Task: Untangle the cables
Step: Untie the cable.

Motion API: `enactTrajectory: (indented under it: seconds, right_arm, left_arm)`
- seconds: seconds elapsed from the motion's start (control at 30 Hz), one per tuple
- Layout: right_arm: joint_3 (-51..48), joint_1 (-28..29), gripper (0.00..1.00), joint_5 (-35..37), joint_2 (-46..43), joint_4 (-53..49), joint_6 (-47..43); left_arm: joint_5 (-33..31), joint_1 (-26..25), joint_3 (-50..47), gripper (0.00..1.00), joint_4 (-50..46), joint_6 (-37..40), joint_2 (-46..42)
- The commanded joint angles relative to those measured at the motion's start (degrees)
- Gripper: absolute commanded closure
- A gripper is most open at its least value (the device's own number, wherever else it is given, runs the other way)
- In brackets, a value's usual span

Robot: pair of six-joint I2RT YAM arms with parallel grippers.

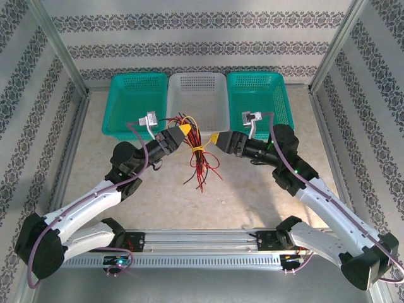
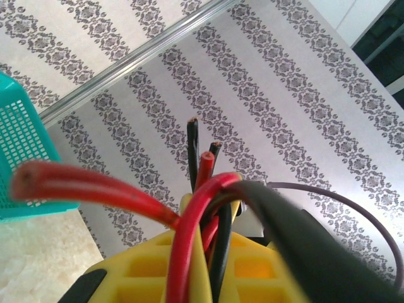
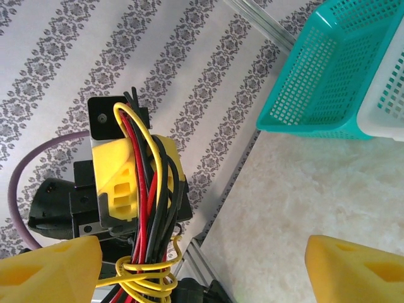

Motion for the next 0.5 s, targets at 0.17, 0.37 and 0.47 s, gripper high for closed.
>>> enactTrajectory:
  seconds: [0.17, 0.37, 0.47]
  right_arm:
    - [3.3, -0.4, 0.13, 0.6, -1.7, -0.8, -0.5]
    - [6.3, 0.1, 0.18, 0.5, 1.2, -2.9, -1.3]
    - [7.7, 1.5, 0.19, 1.7, 1.5, -5.1, -3.9]
  left_arm:
    - [1.5, -0.5, 1.4, 1.0, 8.5, -2.4, 1.1]
    - [1.4, -0.5, 0.6, 1.0, 8.0, -2.1, 0.2]
    - [0.8, -0.5, 1.4, 1.0, 4.6, -0.5, -0.5]
